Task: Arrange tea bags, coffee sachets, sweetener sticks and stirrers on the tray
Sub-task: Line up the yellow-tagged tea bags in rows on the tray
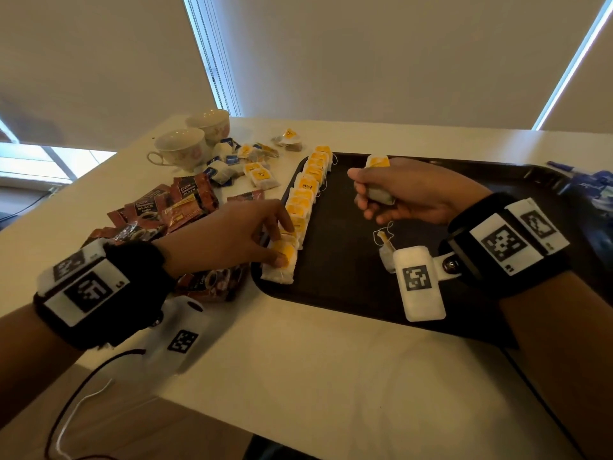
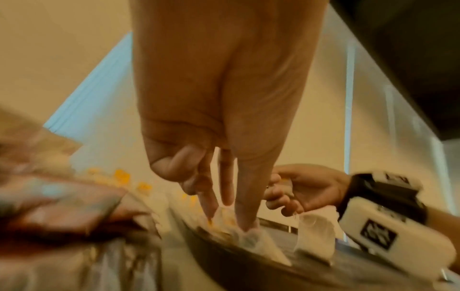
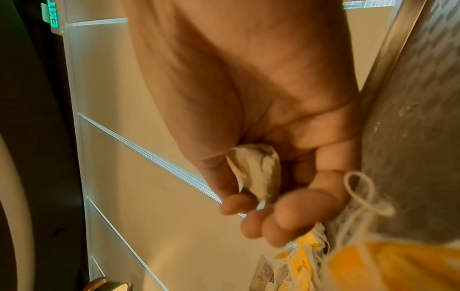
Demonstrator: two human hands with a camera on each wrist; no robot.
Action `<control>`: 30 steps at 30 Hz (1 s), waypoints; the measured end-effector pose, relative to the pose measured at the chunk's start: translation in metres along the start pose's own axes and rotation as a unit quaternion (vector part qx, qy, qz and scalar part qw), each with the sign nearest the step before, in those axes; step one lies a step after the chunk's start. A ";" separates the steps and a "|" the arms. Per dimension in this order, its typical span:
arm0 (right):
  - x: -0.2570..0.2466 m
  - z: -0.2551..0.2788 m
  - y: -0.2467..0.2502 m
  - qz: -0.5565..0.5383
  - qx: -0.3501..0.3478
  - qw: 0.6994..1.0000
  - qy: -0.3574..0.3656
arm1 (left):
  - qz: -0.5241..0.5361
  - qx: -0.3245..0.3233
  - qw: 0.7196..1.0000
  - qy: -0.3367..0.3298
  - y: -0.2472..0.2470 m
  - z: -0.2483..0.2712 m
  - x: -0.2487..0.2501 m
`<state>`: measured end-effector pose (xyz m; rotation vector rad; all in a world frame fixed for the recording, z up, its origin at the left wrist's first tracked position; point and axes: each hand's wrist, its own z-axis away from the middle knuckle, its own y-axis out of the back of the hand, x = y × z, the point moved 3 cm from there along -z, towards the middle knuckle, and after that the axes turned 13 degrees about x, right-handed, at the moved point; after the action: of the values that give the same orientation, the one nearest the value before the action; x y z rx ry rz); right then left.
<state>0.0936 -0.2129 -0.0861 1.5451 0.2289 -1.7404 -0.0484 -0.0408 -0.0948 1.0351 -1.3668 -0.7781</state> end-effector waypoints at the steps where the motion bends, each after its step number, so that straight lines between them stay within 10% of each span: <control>1: 0.000 0.000 0.000 -0.005 -0.002 1.000 -0.001 | -0.015 0.018 1.000 -0.017 0.003 0.001 0.003; 13: -0.009 0.007 0.017 -0.035 0.001 0.999 0.030 | -0.118 -0.148 0.973 -0.133 0.001 -0.006 0.015; 22: -0.013 0.011 0.042 -0.063 0.025 0.997 0.043 | -0.050 -0.013 0.963 -0.264 -0.008 -0.044 0.091; 30: -0.013 0.011 0.056 -0.093 0.038 0.994 0.048 | 0.104 -0.163 0.972 -0.134 -0.035 -0.059 0.095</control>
<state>0.1208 -0.2525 -0.0519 1.7116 0.3686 -1.8390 0.0231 -0.1332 -0.0846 0.5349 -1.4848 -0.9702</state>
